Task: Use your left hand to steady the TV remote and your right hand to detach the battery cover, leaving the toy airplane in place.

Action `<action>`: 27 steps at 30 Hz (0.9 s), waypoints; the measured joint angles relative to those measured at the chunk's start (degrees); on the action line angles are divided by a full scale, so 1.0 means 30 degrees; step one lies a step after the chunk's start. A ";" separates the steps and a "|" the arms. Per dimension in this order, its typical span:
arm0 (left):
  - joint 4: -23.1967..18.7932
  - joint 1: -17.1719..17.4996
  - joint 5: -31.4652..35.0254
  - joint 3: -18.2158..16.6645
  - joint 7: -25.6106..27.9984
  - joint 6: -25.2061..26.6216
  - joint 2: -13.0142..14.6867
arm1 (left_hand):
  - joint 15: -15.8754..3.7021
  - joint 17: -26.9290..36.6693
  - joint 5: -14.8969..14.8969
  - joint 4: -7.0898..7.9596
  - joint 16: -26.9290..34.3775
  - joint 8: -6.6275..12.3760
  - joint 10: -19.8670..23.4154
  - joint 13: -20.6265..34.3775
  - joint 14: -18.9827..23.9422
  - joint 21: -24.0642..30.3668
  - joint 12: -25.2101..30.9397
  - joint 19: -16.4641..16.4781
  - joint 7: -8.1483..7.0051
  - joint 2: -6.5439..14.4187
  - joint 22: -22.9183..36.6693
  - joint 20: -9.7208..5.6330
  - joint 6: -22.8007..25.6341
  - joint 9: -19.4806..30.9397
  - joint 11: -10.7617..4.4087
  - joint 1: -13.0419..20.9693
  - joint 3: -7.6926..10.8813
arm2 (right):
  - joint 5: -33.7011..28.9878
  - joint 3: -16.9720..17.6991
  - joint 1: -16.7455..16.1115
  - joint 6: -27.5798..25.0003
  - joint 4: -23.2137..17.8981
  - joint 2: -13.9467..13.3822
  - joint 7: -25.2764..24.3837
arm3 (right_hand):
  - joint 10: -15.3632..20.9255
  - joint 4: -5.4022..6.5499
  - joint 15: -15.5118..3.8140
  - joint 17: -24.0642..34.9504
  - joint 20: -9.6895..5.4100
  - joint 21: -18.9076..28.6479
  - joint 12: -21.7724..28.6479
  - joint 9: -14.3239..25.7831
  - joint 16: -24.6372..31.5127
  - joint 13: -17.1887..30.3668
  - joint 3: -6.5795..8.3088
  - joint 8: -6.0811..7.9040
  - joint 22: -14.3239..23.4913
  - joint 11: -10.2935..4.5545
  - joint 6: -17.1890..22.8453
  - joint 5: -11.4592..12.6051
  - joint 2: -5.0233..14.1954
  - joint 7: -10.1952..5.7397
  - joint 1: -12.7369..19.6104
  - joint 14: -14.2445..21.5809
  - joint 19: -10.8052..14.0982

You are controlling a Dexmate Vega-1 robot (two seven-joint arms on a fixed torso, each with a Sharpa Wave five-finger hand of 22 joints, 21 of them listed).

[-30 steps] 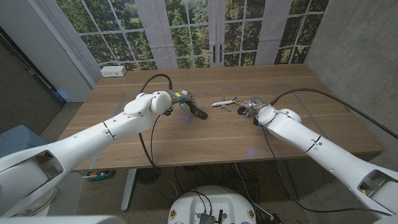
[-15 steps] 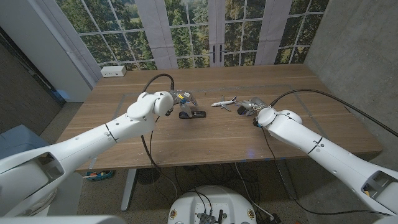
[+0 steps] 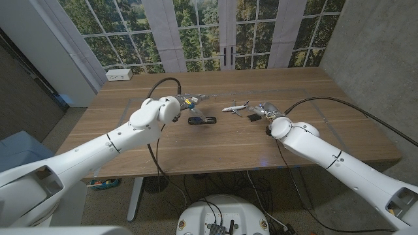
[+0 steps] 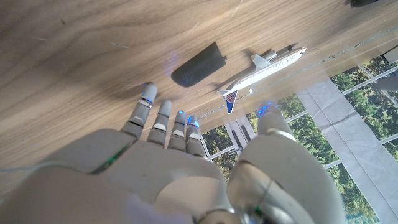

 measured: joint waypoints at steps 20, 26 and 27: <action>0.2124 0.3257 -0.7717 -0.4179 0.6729 -0.7106 -0.0279 | -0.0776 0.0004 0.0025 0.1637 0.0312 0.0490 -0.0156 -0.0176 -0.0689 -0.3829 0.0373 -0.1725 -0.1066 0.0994 0.0054 -0.0211 -0.0152 -0.0139 -0.0816 -0.6175 -0.1254 | -0.0752 0.2124 -0.3060 1.0489 0.2527 0.0283 -0.1547 | -0.1316 0.0794 -0.1310 -0.2380 -0.1968 -0.2707 -0.0234 -0.0672 -0.1951 -0.2122 -0.1307 -0.0010 -0.0045 -0.1113 -0.0755 0.0152 0.0171 -0.1229 -0.2340 -0.1810 -0.0475; 0.3632 0.3909 -1.0736 -0.5099 0.7587 -0.9683 -0.0972 | -0.1507 -0.0086 0.0311 0.2464 0.0446 0.0683 -0.0153 -0.0264 -0.0740 -0.4179 0.0595 -0.1705 -0.1299 0.1231 0.0053 -0.0778 -0.0195 -0.0263 -0.1351 -0.8269 -0.1805 | -0.0184 0.2733 -0.3498 1.4495 0.3868 0.0848 -0.1018 | -0.0891 0.1234 -0.1617 -0.3005 -0.2585 -0.3257 -0.0157 -0.0762 -0.1950 -0.2727 -0.1833 0.0096 -0.0045 -0.1372 -0.0323 0.0152 0.0069 -0.1021 -0.3650 -0.1502 -0.0138; 0.3872 0.4000 -1.1312 -0.5253 0.7677 -1.0102 -0.1103 | -0.1601 -0.0086 0.0311 0.2560 0.0446 0.0682 -0.0133 -0.0265 -0.0704 -0.4179 0.0594 -0.1705 -0.1328 0.1238 0.0052 -0.0779 -0.0224 -0.0268 -0.1371 -0.8473 -0.1862 | -0.0080 0.2850 -0.3549 1.5002 0.4101 0.0977 -0.0931 | -0.0863 0.1334 -0.1616 -0.3101 -0.2648 -0.3343 -0.0157 -0.0761 -0.2045 -0.2817 -0.1932 0.0096 -0.0044 -0.1344 -0.0296 0.0152 0.0025 -0.0995 -0.3699 -0.1503 -0.0143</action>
